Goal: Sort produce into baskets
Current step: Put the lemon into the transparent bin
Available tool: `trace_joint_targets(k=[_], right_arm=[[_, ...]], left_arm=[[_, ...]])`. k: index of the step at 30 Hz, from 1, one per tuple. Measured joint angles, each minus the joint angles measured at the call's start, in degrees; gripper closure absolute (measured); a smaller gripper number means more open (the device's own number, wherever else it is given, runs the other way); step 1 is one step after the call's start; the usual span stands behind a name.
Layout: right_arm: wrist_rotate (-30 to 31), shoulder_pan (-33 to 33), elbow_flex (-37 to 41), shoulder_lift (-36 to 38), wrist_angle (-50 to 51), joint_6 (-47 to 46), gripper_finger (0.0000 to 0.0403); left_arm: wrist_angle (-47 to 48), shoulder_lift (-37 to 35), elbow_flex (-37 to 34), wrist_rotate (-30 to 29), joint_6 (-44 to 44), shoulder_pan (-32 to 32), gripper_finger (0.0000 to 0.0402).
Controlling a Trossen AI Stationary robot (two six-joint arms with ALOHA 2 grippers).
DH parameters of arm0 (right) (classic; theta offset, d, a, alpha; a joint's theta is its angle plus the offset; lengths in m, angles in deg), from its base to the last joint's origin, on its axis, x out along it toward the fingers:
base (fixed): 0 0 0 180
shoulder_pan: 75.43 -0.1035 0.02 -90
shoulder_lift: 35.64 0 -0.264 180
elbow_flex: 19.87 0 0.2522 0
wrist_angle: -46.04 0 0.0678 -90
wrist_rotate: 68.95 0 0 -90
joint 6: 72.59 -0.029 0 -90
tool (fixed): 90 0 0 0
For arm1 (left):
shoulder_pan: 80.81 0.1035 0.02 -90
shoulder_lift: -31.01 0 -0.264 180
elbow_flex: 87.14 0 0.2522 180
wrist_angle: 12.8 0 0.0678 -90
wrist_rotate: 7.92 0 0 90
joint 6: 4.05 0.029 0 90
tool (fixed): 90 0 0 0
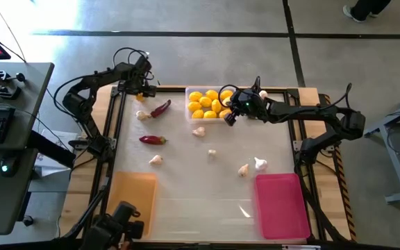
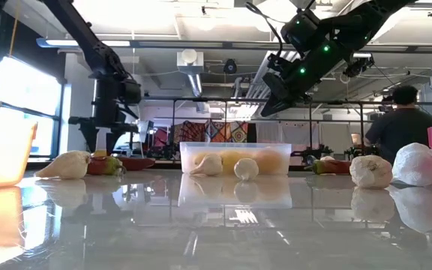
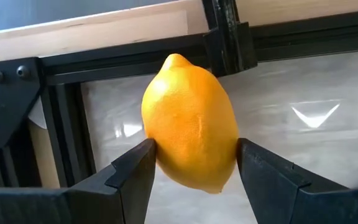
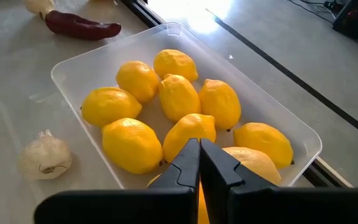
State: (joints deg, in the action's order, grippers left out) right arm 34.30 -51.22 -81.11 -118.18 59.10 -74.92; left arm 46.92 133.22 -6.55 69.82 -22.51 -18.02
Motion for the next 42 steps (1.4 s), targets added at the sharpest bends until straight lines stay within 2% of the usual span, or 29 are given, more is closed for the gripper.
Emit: trace_joint_targets(k=[7,22,34,37,42], right_arm=[[0.02,0.0,0.02,0.0,-0.01,-0.17,0.0403],[0.0,0.0,0.02,0.0,-0.01,-0.17,0.0403],[-0.2,-0.02,0.02,0.0,-0.01,-0.17,0.0403],[-0.2,-0.02,0.02,0.0,-0.01,-0.17,0.0403],[-0.22,-0.02,0.02,0.0,0.02,-0.17,0.0403]], left_arm=[[0.22,0.17,0.83,0.38,1.71,1.34,0.0195],[-0.04,0.22,0.68,2.14,12.6,2.25,0.0193],[-3.57,0.61,0.55,2.66,18.39,2.23,0.0137],[-2.69,0.59,0.59,2.97,19.21,2.14,0.0143],[1.14,0.57,0.59,2.71,20.84,2.19,0.0177]])
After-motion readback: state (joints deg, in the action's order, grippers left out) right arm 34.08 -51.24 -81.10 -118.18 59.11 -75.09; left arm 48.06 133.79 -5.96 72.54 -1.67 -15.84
